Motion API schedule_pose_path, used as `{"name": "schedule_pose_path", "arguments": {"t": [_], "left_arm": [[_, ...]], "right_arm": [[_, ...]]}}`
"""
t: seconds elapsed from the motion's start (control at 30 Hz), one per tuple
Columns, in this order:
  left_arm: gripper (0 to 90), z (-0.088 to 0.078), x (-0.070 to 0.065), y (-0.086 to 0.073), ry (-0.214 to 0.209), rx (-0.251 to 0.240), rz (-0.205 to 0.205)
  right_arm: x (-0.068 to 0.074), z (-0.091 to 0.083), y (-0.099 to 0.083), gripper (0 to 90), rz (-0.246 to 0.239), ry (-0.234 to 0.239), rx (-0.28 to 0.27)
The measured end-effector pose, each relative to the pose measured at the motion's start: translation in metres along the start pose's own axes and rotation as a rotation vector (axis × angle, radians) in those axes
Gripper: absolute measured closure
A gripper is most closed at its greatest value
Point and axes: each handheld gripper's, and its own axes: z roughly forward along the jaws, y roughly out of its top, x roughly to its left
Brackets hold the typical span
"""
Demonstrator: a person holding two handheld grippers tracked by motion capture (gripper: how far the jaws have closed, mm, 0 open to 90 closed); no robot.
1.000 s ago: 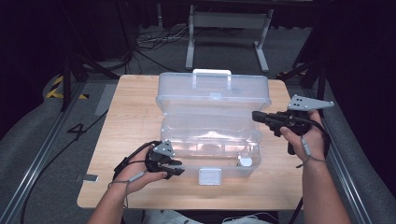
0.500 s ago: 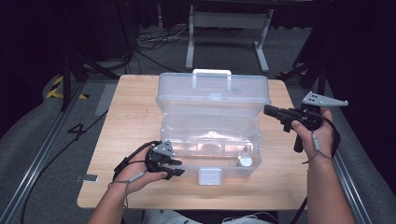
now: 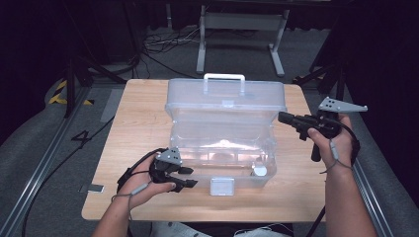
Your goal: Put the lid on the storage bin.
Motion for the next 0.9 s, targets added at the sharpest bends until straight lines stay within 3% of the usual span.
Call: {"name": "schedule_pose_path", "arguments": {"t": [0.17,0.43,0.9], "left_arm": [[56.7,-0.011,-0.004,0.003,-0.005,-0.033,0.001],[67.7,-0.029,0.001,0.005,-0.034,-0.1,-0.016],[83.6,-0.059,0.001,0.012,0.013,-0.204,-0.018]], "right_arm": [[0.001,-0.001,0.0,89.6,-0.005,-0.002,0.005],[0.002,0.002,-0.001,89.7,-0.008,-0.002,0.015],[0.006,0.003,-0.005,89.7,-0.016,0.0,0.038]]}}
